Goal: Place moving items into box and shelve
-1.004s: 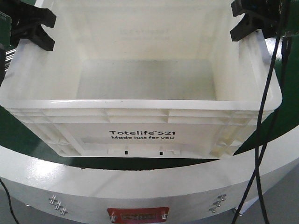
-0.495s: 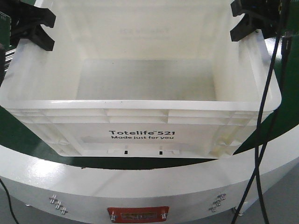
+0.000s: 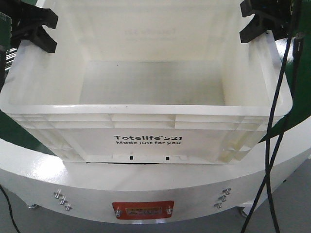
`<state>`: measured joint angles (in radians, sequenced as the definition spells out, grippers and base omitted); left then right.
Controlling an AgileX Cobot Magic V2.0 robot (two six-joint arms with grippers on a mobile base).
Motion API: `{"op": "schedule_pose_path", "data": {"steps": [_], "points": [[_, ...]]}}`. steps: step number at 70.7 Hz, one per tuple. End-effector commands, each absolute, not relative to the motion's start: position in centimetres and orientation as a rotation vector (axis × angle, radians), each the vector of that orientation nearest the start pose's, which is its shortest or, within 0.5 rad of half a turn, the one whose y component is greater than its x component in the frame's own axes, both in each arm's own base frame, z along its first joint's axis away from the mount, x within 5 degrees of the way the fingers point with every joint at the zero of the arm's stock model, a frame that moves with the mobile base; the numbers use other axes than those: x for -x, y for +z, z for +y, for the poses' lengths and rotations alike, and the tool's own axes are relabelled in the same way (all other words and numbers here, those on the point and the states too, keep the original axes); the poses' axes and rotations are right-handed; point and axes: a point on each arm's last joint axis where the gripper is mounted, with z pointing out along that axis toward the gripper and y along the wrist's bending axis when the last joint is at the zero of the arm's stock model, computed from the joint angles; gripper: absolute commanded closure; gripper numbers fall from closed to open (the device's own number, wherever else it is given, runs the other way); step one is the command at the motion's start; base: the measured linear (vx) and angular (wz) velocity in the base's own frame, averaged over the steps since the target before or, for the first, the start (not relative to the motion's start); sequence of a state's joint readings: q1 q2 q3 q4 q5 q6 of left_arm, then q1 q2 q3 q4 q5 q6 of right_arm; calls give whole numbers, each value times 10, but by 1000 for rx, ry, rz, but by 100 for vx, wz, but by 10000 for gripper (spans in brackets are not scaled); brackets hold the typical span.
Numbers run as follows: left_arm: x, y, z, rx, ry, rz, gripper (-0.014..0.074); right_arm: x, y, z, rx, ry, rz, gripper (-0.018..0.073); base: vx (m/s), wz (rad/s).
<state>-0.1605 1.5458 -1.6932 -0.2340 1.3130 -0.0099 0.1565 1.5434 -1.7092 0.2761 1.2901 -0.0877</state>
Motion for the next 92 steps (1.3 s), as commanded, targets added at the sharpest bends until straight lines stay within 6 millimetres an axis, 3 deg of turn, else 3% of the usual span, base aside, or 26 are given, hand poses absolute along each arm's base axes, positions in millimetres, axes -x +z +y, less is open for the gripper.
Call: {"op": "schedule_pose_path", "data": {"steps": [1,55,92], "points": [[-291,446,-84,-210,-573,2431,615,-290,453,84,315,582,2359,571,-13,0],[-291,446,-84,-210,-573,2431,613,-290,453,85,315,583,2359,571,-16,7],[-291,446,-84,-210,-573,2431,613,-289,453,85,316,584,2362,571,-16,29]]}}
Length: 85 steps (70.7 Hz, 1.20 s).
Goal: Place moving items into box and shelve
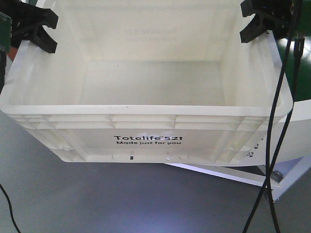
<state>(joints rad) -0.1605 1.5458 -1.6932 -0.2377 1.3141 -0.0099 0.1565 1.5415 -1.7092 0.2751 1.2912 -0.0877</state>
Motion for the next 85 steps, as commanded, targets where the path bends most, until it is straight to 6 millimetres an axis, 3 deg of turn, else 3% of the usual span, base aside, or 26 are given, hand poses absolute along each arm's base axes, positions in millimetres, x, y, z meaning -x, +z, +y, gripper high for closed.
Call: {"op": "schedule_pose_path", "data": {"steps": [1,85], "points": [[-291,446,-84,-210,-573,2431,613,-289,453,85,316,584,2362,571,-16,39],[-291,446,-84,-210,-571,2432,613,-290,453,85,316,584,2361,571,-15,50]]}}
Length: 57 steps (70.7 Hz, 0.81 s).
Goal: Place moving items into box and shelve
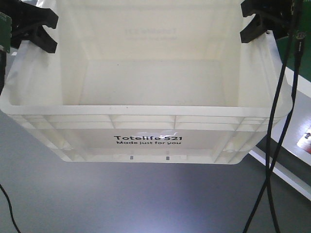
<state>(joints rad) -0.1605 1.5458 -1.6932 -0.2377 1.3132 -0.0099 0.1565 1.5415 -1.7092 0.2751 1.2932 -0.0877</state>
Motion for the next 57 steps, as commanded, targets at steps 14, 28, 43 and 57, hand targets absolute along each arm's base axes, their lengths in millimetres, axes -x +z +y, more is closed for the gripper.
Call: {"op": "schedule_pose_path", "data": {"steps": [14,28,43,57], "points": [[-291,446,-84,-210,-571,2432,613,-289,453,85,316,584,2362,571,-11,63],[-291,446,-84,-210,-571,2432,613,-289,453,85,316,584,2362,571,-8,67],[-291,446,-84,-210,-573,2432,613,-289,453,85,316,584,2362,571,-3,69],[-291,446,-84,-210,-573,2432,613,-289,453,84,316,583,2363,571,3,68]]}}
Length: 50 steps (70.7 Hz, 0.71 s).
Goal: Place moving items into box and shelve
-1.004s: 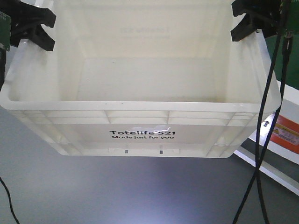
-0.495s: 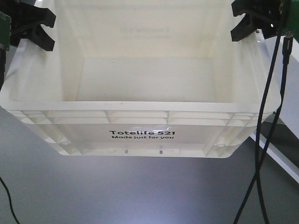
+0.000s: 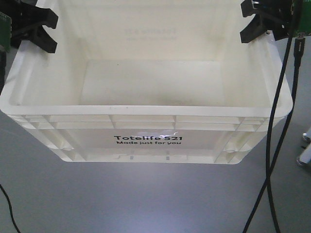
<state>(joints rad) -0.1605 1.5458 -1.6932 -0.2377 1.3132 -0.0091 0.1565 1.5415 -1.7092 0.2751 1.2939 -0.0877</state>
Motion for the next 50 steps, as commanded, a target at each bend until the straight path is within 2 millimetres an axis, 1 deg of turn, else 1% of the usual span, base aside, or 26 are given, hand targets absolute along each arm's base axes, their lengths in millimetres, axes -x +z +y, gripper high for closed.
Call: {"op": "schedule_pose_path", "data": {"steps": [1,26,50], "points": [[-291,446,-84,-210,-573,2432,613,-289,453,84,316,583,2363,571,6,66],[-291,446,-84,-210,-573,2432,613,-289,453,84,317,583,2365,571,9,66],[-290,446,-84,-211,-573,2435,613,-288,452,84,324,581,2380,571,17,73]]}}
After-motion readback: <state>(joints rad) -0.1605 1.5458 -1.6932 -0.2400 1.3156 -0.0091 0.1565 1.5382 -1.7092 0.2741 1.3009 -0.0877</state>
